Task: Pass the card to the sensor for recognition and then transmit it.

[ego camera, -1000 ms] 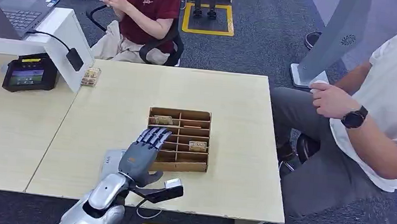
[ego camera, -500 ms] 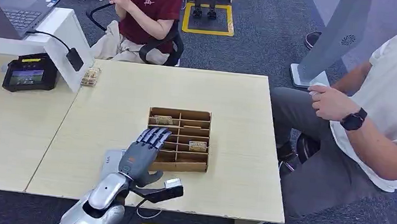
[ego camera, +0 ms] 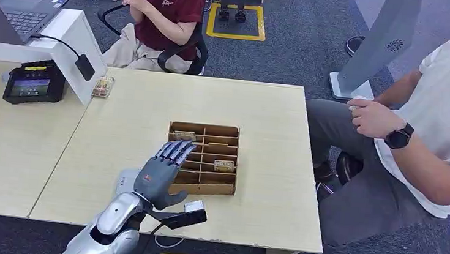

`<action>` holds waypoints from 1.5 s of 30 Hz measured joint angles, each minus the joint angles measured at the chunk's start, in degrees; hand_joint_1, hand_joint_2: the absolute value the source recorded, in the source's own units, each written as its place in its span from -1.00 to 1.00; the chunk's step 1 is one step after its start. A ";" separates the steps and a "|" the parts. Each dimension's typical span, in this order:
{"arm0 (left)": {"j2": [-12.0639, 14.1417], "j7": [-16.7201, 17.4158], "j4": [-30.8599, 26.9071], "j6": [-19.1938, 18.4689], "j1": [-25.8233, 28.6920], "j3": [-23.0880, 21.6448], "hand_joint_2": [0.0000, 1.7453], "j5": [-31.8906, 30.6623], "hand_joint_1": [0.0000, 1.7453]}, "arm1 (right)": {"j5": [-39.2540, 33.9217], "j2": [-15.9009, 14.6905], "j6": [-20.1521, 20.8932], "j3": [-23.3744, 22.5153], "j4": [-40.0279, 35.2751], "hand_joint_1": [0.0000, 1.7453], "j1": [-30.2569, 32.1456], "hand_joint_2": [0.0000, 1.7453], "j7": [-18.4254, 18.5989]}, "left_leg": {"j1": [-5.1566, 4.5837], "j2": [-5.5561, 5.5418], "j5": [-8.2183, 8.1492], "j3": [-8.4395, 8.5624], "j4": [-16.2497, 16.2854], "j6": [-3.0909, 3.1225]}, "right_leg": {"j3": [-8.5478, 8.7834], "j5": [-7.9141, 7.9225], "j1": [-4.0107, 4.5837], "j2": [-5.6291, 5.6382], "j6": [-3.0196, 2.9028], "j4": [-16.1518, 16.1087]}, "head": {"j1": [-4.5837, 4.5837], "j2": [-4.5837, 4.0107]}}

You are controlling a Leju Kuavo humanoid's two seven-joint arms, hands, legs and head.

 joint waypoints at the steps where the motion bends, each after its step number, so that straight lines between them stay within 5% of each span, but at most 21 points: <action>1: 0.04 0.00 0.00 0.00 0.01 0.00 1.00 0.02 -1.00 | 0.00 0.00 0.00 0.00 0.00 -1.00 0.00 1.00 0.00 | 0.00 0.00 0.00 0.00 0.00 0.00 | 0.00 0.00 0.00 0.00 0.00 0.00 | 0.00 0.00; 28: 0.11 0.00 0.09 -0.07 0.03 0.00 1.00 -0.15 -1.00 | 0.00 0.00 0.00 0.02 0.00 -1.00 0.01 1.00 0.00 | 0.00 0.00 0.00 -0.01 0.00 0.00 | 0.00 0.00 0.00 0.00 0.00 0.00 | -0.02 0.00; 29: 0.11 0.00 0.11 -0.07 0.04 0.00 1.00 -0.15 -0.34 | 0.00 0.00 0.00 0.00 0.00 -1.00 0.01 1.00 0.00 | 0.00 0.00 0.00 -0.01 0.00 0.00 | 0.00 0.00 0.00 0.00 0.00 0.00 | -0.02 0.00; 30: 0.11 0.00 0.20 -0.07 0.04 0.00 1.00 -0.15 1.00 | 0.00 0.00 0.02 0.02 0.00 -1.00 0.01 1.00 0.00 | 0.00 0.00 0.00 -0.01 0.00 0.00 | 0.00 0.00 0.00 0.00 0.00 0.00 | 0.00 0.00; 45: 0.68 0.00 1.51 -0.52 -0.20 0.00 1.00 0.24 0.88 | 0.00 0.00 0.02 0.48 0.00 -1.00 0.00 1.00 0.00 | 0.00 0.00 0.00 0.00 0.00 0.00 | 0.01 0.00 0.00 0.00 0.00 0.00 | 0.00 0.00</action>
